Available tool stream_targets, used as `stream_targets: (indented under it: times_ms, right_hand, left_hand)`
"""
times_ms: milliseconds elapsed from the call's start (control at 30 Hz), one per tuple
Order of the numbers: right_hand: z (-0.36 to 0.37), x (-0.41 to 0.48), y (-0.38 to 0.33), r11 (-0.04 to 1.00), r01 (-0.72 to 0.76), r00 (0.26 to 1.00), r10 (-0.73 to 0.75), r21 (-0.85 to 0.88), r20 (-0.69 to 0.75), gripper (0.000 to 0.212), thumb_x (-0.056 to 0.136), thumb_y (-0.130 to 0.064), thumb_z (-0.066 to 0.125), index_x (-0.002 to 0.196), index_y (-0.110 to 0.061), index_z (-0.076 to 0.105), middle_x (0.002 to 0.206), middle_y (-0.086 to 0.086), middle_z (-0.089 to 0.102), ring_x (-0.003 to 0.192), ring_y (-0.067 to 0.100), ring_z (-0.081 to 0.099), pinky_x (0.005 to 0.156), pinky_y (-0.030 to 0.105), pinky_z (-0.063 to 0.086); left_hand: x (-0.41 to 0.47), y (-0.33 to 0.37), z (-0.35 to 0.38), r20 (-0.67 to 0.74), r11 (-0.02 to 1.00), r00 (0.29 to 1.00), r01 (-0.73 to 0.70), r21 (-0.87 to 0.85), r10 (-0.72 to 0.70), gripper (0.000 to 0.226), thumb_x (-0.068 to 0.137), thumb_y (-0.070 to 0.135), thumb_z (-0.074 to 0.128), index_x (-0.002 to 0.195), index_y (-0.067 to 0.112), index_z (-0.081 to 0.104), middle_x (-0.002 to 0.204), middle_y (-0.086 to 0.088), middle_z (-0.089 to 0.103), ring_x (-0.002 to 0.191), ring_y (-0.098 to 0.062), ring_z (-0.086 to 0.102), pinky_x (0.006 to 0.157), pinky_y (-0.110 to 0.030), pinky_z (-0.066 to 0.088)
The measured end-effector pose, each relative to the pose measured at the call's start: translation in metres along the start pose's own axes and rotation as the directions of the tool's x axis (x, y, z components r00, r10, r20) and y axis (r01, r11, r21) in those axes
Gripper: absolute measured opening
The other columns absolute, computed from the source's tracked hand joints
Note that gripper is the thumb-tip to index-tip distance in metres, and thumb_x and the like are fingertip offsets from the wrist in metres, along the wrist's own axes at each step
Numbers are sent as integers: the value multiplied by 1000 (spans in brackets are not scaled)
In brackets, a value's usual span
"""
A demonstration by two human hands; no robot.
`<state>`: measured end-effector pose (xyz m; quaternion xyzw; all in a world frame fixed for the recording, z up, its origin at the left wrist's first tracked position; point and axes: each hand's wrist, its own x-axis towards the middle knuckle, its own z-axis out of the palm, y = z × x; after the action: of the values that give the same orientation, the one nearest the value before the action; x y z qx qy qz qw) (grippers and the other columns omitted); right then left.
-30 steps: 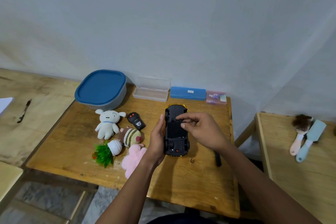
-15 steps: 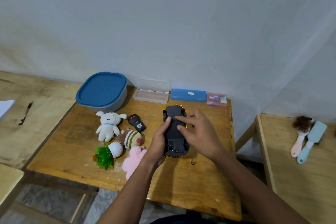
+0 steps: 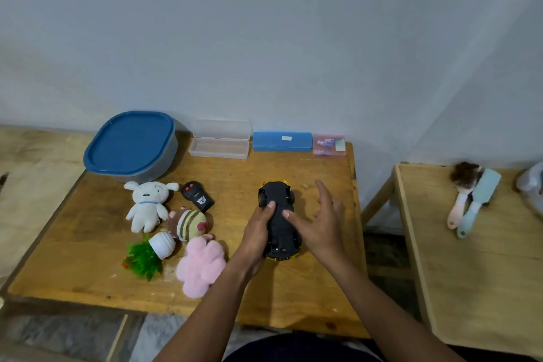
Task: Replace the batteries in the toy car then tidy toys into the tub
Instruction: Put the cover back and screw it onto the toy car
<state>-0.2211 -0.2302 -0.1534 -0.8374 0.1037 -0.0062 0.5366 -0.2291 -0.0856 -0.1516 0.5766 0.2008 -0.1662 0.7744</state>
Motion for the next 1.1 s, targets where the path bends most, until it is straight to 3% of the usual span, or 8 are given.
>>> stream_targets:
  times_ms: [167, 367, 500, 567, 700, 1100]
  right_hand:
    - [-26, 12, 46, 945, -102, 994, 105, -310, -8, 55, 75, -42, 80, 126, -39, 58, 120, -8, 44, 115, 12, 49, 86, 23, 41]
    - [-34, 21, 77, 914, -181, 983, 174, -365, -50, 20, 80, -34, 79, 99, -36, 74, 116, -5, 54, 115, 16, 50, 89, 28, 47]
    - [-28, 26, 82, 886, -43, 999, 42, -462, -13, 19, 80, -38, 78, 98, -32, 77, 105, -6, 52, 107, 14, 48, 85, 27, 47]
    - [-24, 28, 82, 864, 5, 1000, -5, -503, 2, 21, 80, -38, 78, 99, -30, 78, 107, -5, 49, 108, 15, 45, 91, 26, 45]
    - [-18, 27, 81, 821, -1, 1000, -12, -570, -19, 24, 78, -42, 78, 99, -31, 78, 117, -4, 50, 116, 20, 45, 98, 36, 46]
    - [-11, 23, 83, 791, 55, 993, -106, -609, -48, 8, 83, -30, 74, 88, -27, 79, 118, -2, 56, 114, 24, 47, 96, 37, 43]
  left_hand:
    - [18, -23, 4, -32, 993, 993, 115, 3, -114, 37, 103, 37, 53, 137, 22, 57, 123, -14, 71, 108, -35, 70, 96, -54, 56]
    - [31, -35, 9, -34, 980, 980, 197, 23, -196, 28, 105, 33, 51, 128, 20, 61, 119, -13, 72, 106, -35, 69, 97, -55, 55]
    - [33, -43, 5, -77, 980, 980, 189, 61, -184, 35, 105, 35, 51, 135, 20, 58, 122, -13, 72, 109, -37, 69, 97, -57, 55]
    - [32, -45, 3, -96, 981, 979, 184, 65, -177, 36, 104, 35, 51, 136, 19, 57, 122, -13, 72, 108, -39, 70, 93, -55, 57]
    - [31, -46, 3, -92, 984, 982, 171, 53, -166, 36, 105, 34, 50, 137, 19, 57, 122, -15, 72, 108, -39, 70, 91, -53, 58]
    - [30, -49, 2, -102, 984, 981, 170, 49, -164, 34, 103, 36, 53, 132, 19, 60, 118, -13, 74, 107, -38, 70, 96, -57, 55]
